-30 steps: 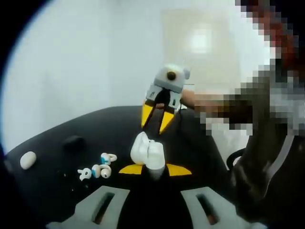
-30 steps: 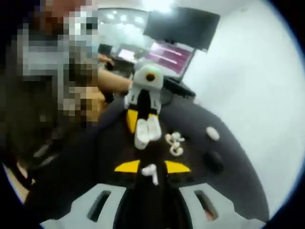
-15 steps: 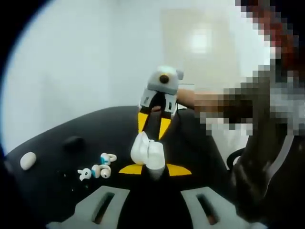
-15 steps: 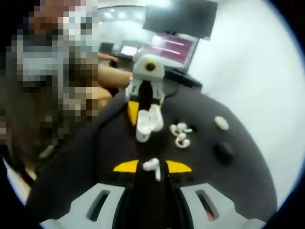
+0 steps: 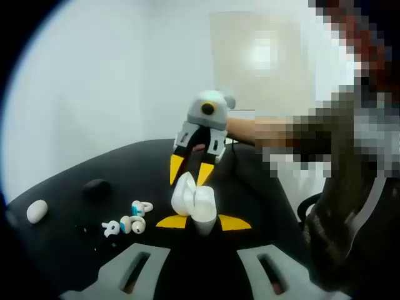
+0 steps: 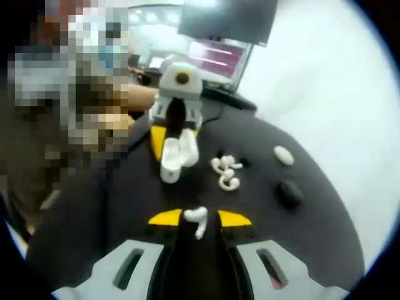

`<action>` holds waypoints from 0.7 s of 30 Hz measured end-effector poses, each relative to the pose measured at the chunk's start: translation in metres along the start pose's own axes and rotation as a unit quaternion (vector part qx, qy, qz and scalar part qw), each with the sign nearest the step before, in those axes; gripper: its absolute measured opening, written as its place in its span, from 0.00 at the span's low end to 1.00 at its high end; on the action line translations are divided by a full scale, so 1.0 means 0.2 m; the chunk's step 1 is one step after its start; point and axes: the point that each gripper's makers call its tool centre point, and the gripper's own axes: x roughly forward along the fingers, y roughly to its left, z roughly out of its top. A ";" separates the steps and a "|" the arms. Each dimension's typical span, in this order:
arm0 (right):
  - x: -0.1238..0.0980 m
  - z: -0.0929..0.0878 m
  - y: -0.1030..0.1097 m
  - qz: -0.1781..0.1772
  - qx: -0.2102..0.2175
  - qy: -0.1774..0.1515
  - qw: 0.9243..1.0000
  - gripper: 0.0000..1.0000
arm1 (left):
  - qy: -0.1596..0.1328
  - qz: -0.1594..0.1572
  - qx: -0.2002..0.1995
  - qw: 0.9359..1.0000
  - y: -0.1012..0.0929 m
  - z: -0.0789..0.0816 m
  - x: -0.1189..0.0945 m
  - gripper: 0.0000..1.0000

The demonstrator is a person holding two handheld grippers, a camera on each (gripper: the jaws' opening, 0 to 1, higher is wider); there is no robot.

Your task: Pick up three earphones and place each one into its charging case using tactile feedback, ensure that each earphone is properly inserted and securely positioned inside the case.

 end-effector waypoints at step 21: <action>0.06 0.04 -0.18 -0.060 0.168 -0.051 0.983 0.24 | 0.000 0.000 0.002 1.000 0.00 0.00 0.00 0.14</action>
